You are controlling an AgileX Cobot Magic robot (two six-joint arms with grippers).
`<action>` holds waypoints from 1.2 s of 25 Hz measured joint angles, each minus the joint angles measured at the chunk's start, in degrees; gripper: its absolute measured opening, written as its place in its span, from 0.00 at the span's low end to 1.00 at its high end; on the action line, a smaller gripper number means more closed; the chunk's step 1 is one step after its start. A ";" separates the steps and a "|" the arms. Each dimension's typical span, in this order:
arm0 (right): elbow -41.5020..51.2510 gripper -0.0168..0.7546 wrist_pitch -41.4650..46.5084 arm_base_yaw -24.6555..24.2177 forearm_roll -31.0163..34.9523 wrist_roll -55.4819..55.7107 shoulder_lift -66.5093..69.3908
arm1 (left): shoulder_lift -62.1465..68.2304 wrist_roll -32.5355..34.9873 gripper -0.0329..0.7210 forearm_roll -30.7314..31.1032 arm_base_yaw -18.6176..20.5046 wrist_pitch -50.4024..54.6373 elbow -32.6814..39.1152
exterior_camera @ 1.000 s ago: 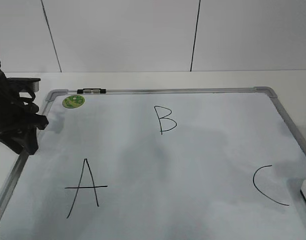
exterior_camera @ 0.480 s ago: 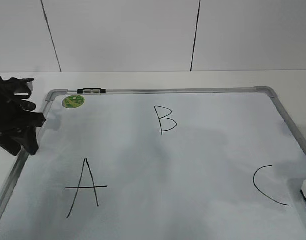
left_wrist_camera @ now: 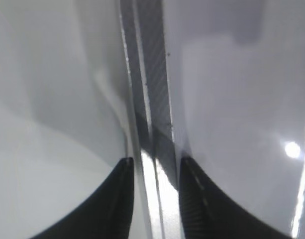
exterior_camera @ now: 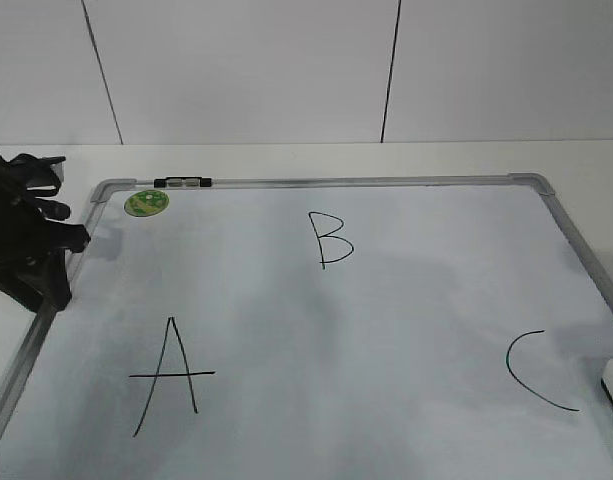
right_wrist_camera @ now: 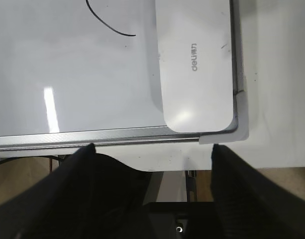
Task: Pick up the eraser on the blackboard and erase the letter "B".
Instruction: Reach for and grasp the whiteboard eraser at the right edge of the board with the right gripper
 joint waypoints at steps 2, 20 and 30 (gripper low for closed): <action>0.00 0.78 0.00 0.00 -0.02 0.00 0.00 | 0.00 0.00 0.32 -0.11 0.00 0.00 0.00; 0.00 0.78 0.00 0.00 -0.25 0.00 0.00 | 0.00 -1.30 0.07 -0.61 0.29 0.29 -0.25; 0.00 0.81 0.00 0.00 -6.30 3.63 3.71 | 0.00 -1.34 0.07 -0.50 0.29 0.38 -0.25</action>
